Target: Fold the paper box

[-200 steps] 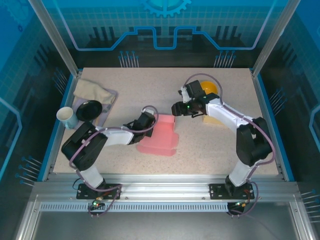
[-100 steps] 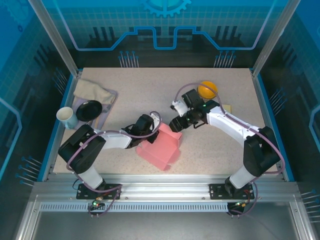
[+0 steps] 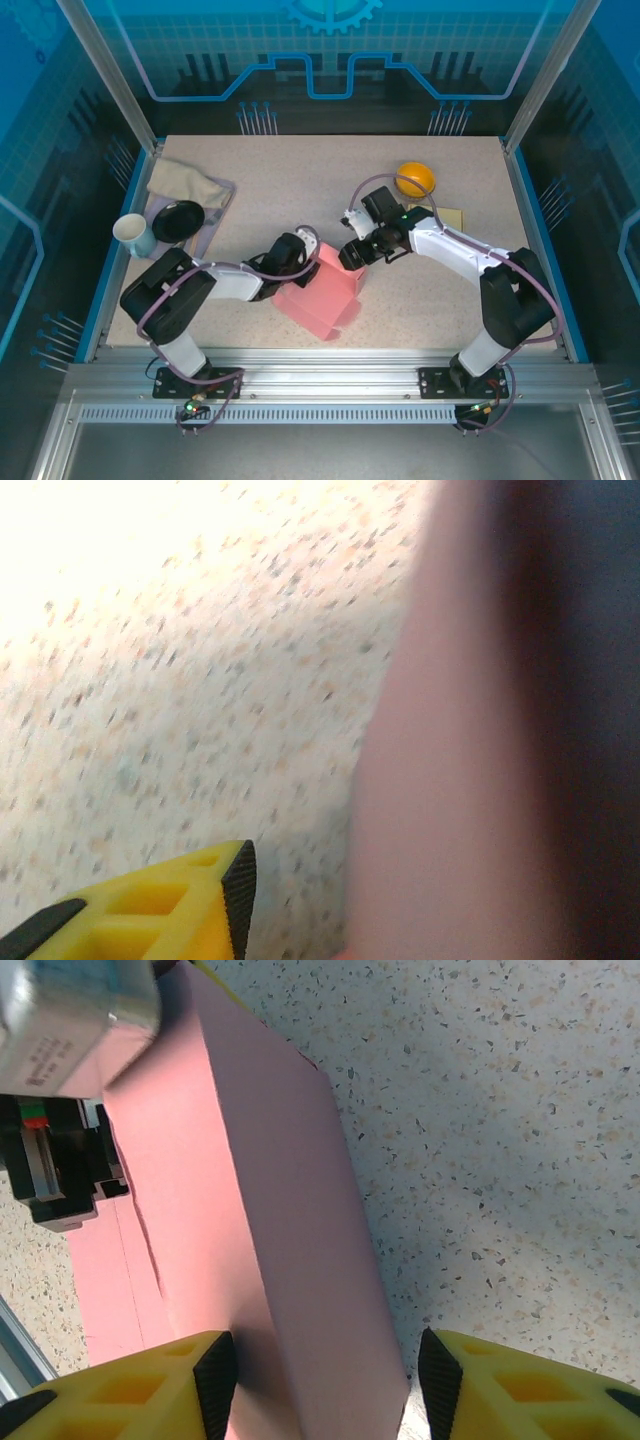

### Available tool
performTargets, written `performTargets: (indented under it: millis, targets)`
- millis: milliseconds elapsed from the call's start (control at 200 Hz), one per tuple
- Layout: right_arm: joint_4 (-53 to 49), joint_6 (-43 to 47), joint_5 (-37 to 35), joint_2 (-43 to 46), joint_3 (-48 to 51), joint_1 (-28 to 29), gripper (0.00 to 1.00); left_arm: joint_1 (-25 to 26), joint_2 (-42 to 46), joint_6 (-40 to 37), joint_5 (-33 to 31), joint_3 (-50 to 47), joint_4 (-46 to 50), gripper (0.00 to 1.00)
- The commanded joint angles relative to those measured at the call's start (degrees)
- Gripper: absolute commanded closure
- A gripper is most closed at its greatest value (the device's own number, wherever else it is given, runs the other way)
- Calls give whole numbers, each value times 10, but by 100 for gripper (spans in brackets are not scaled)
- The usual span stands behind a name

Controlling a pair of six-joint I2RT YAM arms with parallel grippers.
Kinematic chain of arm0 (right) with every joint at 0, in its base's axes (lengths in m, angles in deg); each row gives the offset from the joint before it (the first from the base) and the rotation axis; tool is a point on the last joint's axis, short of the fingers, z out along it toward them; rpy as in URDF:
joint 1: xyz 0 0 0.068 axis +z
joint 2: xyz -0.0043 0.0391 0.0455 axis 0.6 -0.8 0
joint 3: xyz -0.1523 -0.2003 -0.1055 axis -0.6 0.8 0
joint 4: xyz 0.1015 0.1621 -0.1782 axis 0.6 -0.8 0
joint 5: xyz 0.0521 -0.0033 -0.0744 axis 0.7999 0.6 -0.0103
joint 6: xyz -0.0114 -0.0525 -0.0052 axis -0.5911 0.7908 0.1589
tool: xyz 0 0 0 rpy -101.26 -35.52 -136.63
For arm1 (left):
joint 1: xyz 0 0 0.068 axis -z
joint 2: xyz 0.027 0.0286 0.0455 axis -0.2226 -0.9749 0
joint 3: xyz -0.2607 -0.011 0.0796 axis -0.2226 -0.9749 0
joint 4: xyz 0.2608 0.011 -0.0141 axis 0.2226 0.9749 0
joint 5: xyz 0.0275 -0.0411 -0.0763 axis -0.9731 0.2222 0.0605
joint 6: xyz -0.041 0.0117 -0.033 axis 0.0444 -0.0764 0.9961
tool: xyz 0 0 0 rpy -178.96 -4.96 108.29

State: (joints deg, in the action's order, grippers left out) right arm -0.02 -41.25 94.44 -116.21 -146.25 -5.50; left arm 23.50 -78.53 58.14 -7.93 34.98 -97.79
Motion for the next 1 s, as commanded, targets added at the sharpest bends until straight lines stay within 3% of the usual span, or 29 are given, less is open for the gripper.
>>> performTargets:
  millis: [0,210,505,715,820,960,995]
  targets:
    - [-13,-10,-30,-25,23,11,47,-8,31,70,-45,-52,-64,54]
    - [-13,-5,-21,-29,22,11,47,-11,60,105,-48,-112,-130,49]
    - [-11,1,0,-45,17,11,47,-11,-10,99,-9,-36,-142,48]
    - [-14,12,9,-49,18,11,48,-10,-44,91,-21,2,-134,55]
    - [-14,15,11,-55,17,10,48,-11,-56,89,-22,18,-132,64]
    - [-12,11,8,-66,17,9,49,-11,-66,92,-9,35,-133,65]
    - [-9,7,4,-66,19,8,49,-11,-67,92,-8,35,-134,72]
